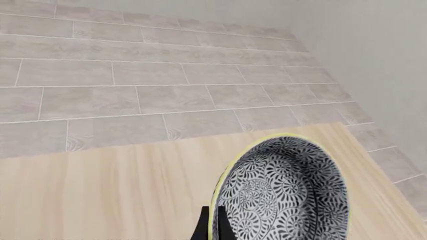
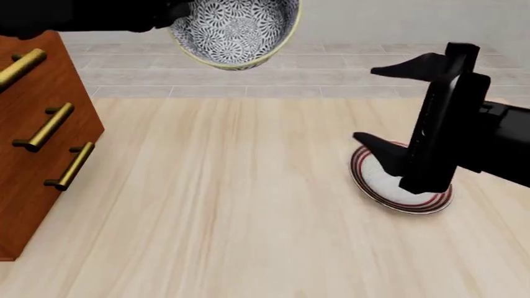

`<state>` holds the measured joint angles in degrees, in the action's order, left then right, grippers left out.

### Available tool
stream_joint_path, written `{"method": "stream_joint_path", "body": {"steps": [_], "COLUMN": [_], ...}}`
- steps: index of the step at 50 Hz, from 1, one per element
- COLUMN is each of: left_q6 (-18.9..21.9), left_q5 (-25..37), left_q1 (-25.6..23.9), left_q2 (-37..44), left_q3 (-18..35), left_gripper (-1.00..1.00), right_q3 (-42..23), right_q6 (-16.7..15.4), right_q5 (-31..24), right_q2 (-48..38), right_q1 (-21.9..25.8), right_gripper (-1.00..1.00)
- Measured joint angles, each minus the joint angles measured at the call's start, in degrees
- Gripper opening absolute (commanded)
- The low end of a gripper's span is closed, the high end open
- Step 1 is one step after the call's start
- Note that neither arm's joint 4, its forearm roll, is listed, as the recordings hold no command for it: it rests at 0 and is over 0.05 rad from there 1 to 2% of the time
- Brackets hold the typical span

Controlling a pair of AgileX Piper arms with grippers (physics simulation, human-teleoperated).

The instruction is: Put the bowl on top of the cabinet.

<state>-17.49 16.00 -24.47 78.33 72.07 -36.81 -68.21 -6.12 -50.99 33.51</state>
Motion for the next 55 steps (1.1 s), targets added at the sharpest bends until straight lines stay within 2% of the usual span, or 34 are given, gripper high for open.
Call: {"method": "stream_joint_path", "body": {"steps": [33,55], "left_q6": [0.4,-1.9], "left_q5": [-0.1,11.3], "left_q1": [0.4,5.1], "left_q2": [-0.4,-2.4], "left_q3": [-1.1,5.6], "left_gripper": [-1.0,-1.0], "right_q3": [0.6,0.1], "right_q6": [2.0,3.7], "right_q5": [-0.8,-0.1], "right_q2": [1.8,-0.1], "right_q1": [-0.6,-0.1], "right_gripper": [1.0,1.0]}}
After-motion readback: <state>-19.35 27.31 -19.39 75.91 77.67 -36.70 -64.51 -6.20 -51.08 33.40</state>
